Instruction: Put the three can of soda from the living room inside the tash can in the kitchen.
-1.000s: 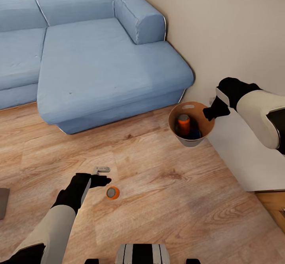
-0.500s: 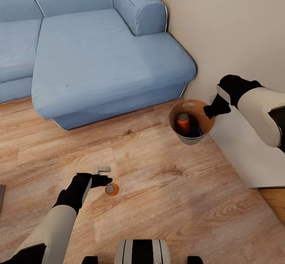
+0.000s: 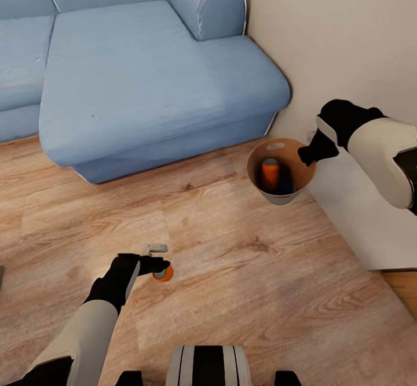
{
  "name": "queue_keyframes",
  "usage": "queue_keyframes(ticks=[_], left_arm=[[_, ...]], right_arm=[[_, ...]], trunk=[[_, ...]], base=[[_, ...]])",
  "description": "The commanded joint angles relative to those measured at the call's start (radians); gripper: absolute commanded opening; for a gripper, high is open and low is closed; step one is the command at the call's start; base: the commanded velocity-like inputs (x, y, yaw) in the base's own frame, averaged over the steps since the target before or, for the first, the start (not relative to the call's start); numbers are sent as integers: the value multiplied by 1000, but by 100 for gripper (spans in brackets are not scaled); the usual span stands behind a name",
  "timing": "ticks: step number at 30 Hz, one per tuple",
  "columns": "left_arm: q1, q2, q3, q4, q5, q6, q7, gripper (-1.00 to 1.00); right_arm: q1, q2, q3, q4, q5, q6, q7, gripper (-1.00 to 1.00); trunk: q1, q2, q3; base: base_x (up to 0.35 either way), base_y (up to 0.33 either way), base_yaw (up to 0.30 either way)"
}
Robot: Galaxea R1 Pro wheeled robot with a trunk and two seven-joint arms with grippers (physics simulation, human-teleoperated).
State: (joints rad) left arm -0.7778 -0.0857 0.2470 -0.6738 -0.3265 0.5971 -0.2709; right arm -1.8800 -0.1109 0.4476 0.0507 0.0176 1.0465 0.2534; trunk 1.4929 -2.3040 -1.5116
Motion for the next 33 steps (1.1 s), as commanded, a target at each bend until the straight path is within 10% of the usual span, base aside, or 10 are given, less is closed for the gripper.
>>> queue_keyframes(ticks=[1,33], left_arm=[[0,0,0,0,0,0,0,100],[2,-3,-1,-10,1,0,-2,100]], right_arm=[[-1,2,-4,0,-8,1,4,-100],[-1,28,-4,0,-8,1,4,-100]], trunk=[[0,0,-1],[50,-91,-87]], base=[[0,0,0],[0,0,0]])
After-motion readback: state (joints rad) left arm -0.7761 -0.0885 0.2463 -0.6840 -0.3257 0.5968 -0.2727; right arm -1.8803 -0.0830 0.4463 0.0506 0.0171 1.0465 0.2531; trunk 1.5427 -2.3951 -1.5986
